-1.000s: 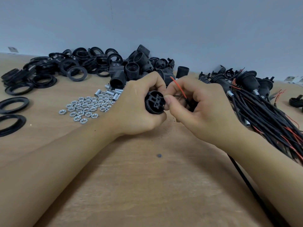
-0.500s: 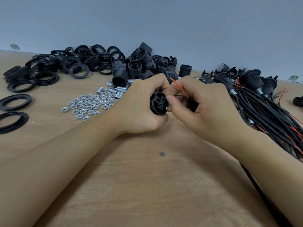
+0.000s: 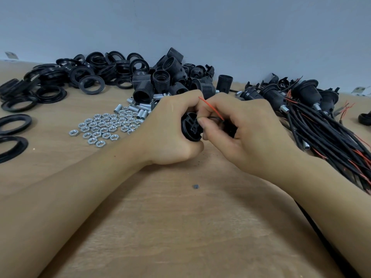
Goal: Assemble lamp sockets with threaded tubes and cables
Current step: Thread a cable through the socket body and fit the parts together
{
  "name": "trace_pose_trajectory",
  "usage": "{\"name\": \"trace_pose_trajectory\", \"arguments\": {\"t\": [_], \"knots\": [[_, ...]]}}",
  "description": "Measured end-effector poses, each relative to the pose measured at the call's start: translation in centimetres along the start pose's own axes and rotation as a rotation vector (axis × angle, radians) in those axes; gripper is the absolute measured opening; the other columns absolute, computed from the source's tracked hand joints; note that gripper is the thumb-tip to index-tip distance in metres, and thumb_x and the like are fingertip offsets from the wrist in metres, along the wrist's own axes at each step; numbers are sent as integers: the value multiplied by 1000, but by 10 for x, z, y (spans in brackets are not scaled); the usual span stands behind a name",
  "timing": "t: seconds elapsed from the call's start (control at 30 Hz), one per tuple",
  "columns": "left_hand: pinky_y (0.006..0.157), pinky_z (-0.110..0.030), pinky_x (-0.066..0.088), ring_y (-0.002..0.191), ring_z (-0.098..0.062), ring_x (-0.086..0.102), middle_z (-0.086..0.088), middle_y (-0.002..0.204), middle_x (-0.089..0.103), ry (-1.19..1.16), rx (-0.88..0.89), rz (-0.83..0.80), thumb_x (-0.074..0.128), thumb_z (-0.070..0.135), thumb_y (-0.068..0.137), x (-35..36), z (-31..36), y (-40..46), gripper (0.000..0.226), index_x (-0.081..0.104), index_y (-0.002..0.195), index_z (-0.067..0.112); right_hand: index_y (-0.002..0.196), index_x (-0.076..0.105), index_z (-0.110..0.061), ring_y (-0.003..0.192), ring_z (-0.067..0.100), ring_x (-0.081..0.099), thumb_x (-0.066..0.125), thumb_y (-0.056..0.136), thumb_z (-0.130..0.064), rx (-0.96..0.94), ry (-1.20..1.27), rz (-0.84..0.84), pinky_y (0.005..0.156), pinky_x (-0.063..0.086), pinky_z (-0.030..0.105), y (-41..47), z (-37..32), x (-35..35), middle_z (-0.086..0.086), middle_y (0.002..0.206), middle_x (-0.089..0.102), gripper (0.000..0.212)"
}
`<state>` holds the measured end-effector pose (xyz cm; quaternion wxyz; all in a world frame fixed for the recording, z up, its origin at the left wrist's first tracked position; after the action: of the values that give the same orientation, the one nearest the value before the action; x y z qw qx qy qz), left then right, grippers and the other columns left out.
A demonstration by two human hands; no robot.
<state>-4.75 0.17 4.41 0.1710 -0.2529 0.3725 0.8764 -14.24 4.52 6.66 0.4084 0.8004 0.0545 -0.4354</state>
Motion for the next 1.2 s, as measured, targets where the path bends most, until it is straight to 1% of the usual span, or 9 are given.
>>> {"name": "trace_pose_trajectory", "arguments": {"t": [0.13, 0.2, 0.33, 0.47, 0.57, 0.67, 0.77, 1.0, 1.2], "knots": [[53, -24, 37, 60, -10, 46, 9, 69, 53, -14, 8, -11, 62, 1, 59, 0, 2, -1, 22, 54, 80, 2, 89, 62, -6, 57, 13, 56, 59, 93, -9, 8, 59, -6, 57, 42, 22, 0, 1, 0, -1, 65, 65, 5], [52, -31, 39, 59, -13, 49, 6, 69, 54, -42, 1, 37, 63, 1, 59, -1, 2, 0, 23, 53, 80, 1, 91, 63, -7, 58, 9, 57, 59, 94, -11, 35, 105, 7, 57, 39, 13, 1, 6, -4, -6, 67, 65, 6], [59, -50, 45, 71, -36, 58, -15, 85, 60, -138, -7, 61, 66, -2, 68, 2, 2, 1, 35, 48, 98, -2, 94, 62, -18, 59, 16, 60, 57, 94, -22, 111, 177, 16, 57, 48, 32, 1, 16, -9, -7, 69, 64, 6], [61, -47, 49, 70, -25, 60, -11, 90, 60, -196, -53, 48, 68, 1, 75, 5, -4, 2, 44, 37, 105, 8, 96, 62, -15, 62, 21, 59, 58, 95, -18, 126, 225, 15, 59, 49, 43, 0, 20, -9, -3, 75, 64, 5], [60, -34, 46, 67, -14, 58, 5, 84, 57, -167, -73, 57, 71, 7, 73, 3, -6, 3, 43, 36, 96, 19, 98, 63, -16, 65, 21, 60, 58, 95, -20, 140, 235, 22, 59, 50, 45, -1, 24, -8, -4, 76, 64, 7], [61, -47, 49, 71, -28, 60, -10, 84, 57, -110, -60, 80, 73, 14, 72, 0, -4, 2, 44, 35, 92, 24, 95, 63, -17, 63, 21, 61, 60, 93, -21, 147, 258, 37, 58, 50, 45, -1, 24, -8, -3, 74, 65, 5], [67, -47, 51, 77, -25, 63, -12, 89, 62, -61, -28, 157, 78, 18, 73, -7, 0, 2, 44, 39, 91, 26, 94, 64, -15, 66, 18, 63, 60, 92, -17, 139, 269, 57, 57, 50, 41, -1, 25, -9, -5, 76, 66, 5], [76, -44, 56, 99, -21, 61, -9, 105, 61, 56, 4, 142, 88, 13, 73, -10, 2, 3, 41, 71, 110, 8, 93, 65, -16, 65, 26, 61, 59, 93, -15, 163, 209, 120, 55, 49, 46, -1, 35, -14, 3, 73, 63, 6], [91, -36, 55, 102, -15, 64, -5, 108, 68, 43, 3, 163, 79, 3, 79, -9, 1, 3, 59, 59, 133, 9, 96, 66, -16, 70, 23, 61, 57, 96, -16, 180, 197, 123, 59, 51, 44, -1, 37, -13, 0, 75, 63, 9]]}}
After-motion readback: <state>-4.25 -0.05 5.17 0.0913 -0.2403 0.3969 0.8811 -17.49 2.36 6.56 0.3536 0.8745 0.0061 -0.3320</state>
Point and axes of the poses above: each hand's wrist, its own y-axis towards the middle knuckle, its own x-axis out of the palm, z = x × y, the point moved 8 cm from there along y, towards the middle knuckle
